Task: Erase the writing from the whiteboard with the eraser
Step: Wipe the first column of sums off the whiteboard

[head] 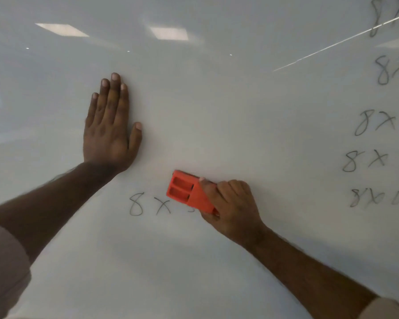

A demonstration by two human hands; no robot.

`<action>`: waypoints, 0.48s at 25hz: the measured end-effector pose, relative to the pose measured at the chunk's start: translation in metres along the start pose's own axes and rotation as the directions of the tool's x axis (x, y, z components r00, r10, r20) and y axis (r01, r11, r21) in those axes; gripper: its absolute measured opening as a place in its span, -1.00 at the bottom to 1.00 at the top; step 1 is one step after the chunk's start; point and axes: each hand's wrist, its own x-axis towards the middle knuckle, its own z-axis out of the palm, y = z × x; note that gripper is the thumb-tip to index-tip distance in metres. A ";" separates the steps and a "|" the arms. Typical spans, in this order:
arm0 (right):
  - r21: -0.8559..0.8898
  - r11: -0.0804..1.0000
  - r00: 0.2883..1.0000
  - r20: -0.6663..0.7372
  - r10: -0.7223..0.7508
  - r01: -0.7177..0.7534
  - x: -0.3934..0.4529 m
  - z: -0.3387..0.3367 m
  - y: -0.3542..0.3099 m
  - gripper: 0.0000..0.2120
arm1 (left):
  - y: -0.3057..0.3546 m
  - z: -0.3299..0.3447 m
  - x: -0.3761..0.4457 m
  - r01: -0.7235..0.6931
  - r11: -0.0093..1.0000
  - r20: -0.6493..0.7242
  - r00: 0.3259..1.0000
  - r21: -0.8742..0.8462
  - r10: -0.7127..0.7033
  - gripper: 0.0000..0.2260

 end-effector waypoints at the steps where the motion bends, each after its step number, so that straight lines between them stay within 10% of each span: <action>1: 0.026 0.991 0.989 0.071 -0.130 0.128 -0.008 0.003 -0.010 -0.51 | -0.001 -0.002 0.000 -0.003 1.000 0.004 1.000 0.002 0.003 -0.40; 5: 0.020 0.925 0.914 0.145 -0.379 0.380 -0.006 0.002 -0.003 -0.56 | 0.000 -0.004 0.002 -0.007 1.000 0.020 1.000 -0.002 0.007 -0.40; 12: 0.000 1.000 1.000 0.015 -0.011 0.011 0.032 0.033 -0.061 -0.52 | 0.000 -0.003 0.002 -0.013 1.000 0.023 1.000 0.000 0.013 -0.41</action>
